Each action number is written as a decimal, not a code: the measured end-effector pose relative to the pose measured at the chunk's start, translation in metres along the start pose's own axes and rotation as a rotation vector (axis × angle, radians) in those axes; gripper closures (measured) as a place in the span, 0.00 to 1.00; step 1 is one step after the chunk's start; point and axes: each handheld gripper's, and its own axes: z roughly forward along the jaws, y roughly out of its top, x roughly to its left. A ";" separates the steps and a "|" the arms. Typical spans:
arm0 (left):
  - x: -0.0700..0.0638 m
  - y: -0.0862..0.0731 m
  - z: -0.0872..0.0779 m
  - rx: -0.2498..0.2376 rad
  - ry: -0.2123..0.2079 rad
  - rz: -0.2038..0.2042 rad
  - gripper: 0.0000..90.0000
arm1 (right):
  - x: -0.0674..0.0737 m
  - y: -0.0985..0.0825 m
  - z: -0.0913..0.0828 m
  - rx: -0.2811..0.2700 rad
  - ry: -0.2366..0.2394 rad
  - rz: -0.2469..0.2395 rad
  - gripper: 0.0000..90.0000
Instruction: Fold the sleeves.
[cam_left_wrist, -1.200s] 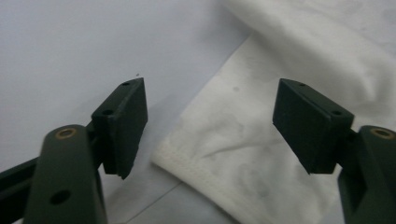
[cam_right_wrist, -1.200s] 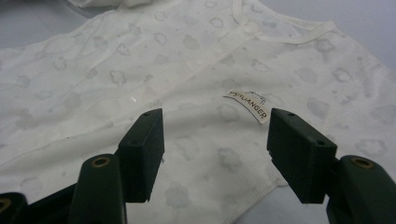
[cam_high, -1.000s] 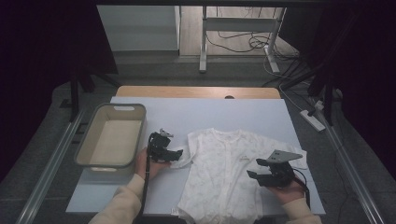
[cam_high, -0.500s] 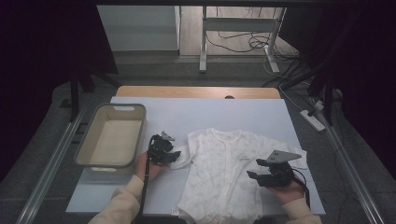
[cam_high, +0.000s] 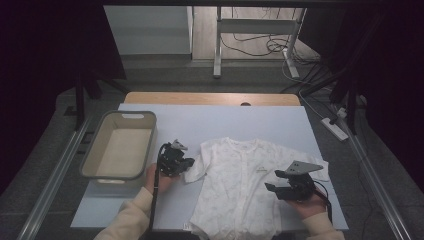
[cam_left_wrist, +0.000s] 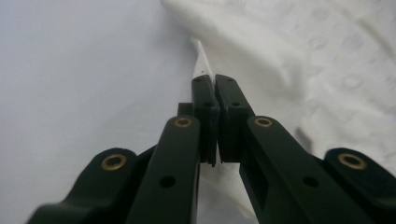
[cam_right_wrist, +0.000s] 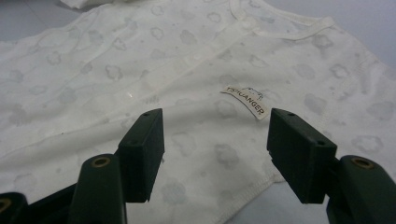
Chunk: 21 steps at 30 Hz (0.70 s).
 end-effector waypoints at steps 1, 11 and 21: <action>0.000 0.001 -0.004 -0.016 -0.019 -0.013 0.97 | 0.000 0.000 0.000 0.000 -0.001 0.000 0.41; -0.007 0.011 -0.037 -0.128 -0.041 -0.003 0.97 | 0.000 0.000 -0.001 -0.005 -0.003 0.002 0.41; 0.005 0.013 -0.059 -0.181 -0.040 -0.027 0.97 | -0.002 0.000 -0.002 -0.012 -0.007 0.011 0.41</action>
